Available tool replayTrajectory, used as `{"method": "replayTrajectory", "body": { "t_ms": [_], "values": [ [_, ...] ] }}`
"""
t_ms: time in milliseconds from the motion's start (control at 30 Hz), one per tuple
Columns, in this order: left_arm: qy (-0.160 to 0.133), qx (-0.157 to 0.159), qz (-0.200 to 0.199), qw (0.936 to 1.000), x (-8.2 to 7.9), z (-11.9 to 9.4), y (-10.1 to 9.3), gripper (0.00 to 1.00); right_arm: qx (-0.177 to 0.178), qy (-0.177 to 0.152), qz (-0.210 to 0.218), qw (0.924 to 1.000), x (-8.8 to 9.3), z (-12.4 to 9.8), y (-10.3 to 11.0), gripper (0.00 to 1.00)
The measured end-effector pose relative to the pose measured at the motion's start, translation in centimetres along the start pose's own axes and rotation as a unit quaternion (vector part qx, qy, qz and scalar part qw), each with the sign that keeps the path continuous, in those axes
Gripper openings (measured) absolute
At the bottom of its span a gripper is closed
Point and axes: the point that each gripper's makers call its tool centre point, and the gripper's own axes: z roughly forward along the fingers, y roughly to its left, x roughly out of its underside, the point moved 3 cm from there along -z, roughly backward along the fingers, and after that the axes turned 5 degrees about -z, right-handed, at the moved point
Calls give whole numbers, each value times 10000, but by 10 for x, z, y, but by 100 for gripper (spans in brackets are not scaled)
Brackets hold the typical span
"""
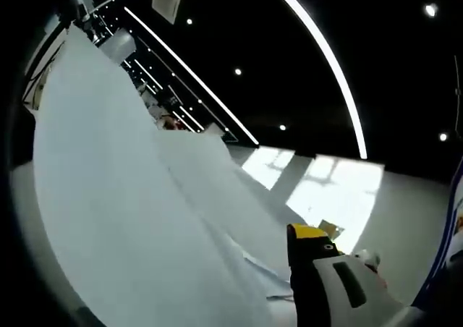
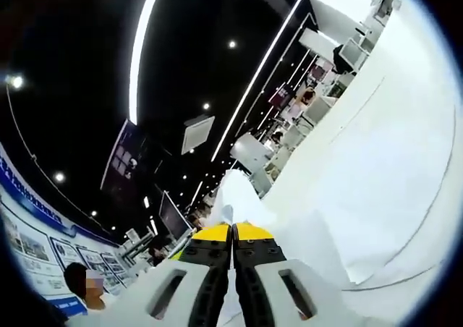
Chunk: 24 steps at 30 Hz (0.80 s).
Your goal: Organize the stack of printing papers by aligning and flattening the scattered papers on the table
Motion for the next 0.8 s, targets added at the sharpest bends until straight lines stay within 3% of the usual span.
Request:
{"method": "replayTrajectory", "body": {
  "t_ms": [133,267,367,800],
  "values": [
    [-14,-3,-12,10000,0,0,0,47,-40,149,-496,9986,10,3,10,0],
    [-31,-11,-21,10000,-1,0,1,47,-50,456,-1015,9938,23,5,17,0],
    [-26,-22,-15,10000,-1,0,0,47,-36,509,-1331,9898,28,6,23,0],
    [-120,-17,54,9999,-1,0,-2,44,151,651,-1630,9844,43,3,23,0]
  ]
}}
